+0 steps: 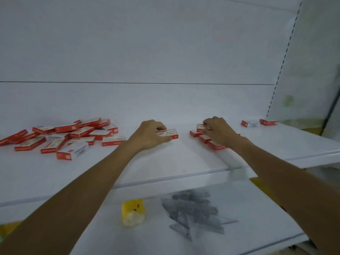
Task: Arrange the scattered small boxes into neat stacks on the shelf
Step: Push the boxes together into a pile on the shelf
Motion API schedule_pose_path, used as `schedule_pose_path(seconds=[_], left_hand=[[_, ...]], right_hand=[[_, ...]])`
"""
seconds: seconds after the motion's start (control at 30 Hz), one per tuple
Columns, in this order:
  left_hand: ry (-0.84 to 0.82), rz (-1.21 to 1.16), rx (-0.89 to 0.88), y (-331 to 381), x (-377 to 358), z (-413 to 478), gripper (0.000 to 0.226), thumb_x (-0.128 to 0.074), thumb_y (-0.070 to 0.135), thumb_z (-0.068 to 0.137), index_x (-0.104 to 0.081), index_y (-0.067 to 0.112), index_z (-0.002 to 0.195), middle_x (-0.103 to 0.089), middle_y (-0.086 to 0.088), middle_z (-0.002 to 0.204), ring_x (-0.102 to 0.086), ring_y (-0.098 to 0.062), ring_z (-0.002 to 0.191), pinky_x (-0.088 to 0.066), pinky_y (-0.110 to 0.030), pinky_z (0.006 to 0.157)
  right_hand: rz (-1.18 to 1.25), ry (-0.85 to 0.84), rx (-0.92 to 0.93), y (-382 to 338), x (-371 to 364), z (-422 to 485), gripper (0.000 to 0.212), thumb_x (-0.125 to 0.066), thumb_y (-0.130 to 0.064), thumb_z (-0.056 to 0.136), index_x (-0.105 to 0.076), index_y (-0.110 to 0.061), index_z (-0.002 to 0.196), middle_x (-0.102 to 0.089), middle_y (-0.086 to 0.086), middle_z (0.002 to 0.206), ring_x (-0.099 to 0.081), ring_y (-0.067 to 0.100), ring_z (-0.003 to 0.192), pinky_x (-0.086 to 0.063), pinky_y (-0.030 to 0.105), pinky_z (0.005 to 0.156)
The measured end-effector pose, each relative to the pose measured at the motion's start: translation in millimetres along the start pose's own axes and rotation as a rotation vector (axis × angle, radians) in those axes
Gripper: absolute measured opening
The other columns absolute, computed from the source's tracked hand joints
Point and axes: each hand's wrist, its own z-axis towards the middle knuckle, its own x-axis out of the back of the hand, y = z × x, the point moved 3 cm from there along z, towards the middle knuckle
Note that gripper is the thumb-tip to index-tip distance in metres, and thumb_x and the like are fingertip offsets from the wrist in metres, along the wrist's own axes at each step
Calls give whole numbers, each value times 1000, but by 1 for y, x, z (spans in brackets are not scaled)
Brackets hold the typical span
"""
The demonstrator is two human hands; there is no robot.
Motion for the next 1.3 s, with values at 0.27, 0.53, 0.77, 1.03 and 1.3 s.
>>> schedule_pose_path(seconds=[0.27, 0.53, 0.77, 1.03, 1.3], left_hand=[[49, -70, 23, 66, -81, 85, 43, -71, 31, 78, -59, 16, 116, -59, -6, 116, -52, -13, 94, -39, -21, 80], [100, -24, 130, 76, -114, 127, 43, -67, 32, 82, -56, 17, 120, -57, -6, 123, -53, -16, 98, -44, -23, 79], [-74, 78, 176, 73, -135, 131, 42, -62, 36, 84, -53, 20, 122, -56, -4, 125, -54, -15, 101, -45, -25, 83], [59, 118, 187, 61, -97, 109, 36, -62, 34, 85, -59, 15, 116, -59, -4, 116, -53, -14, 100, -40, -24, 84], [277, 127, 335, 2, -19, 16, 24, -61, 26, 86, -63, 16, 109, -57, 2, 101, -51, -10, 89, -35, -21, 78]], right_hand=[[22, -8, -6, 117, 27, 47, 43, -59, -28, 88, -52, -9, 126, -56, 13, 125, -51, 28, 113, -40, 30, 92], [138, -46, 92, 142, 6, 86, 40, -58, -30, 89, -52, -13, 125, -55, 10, 128, -53, 27, 113, -43, 32, 94], [138, -277, 134, 141, -23, 90, 42, -54, -43, 88, -49, -19, 122, -58, 5, 119, -60, 18, 91, -51, 30, 77], [197, -72, 274, 108, -9, 97, 38, -54, -30, 90, -53, -12, 123, -57, 6, 125, -51, 20, 113, -42, 32, 94], [316, -47, 497, -29, -19, 85, 39, -59, -23, 84, -53, -17, 122, -60, 2, 114, -55, 20, 104, -46, 38, 92]])
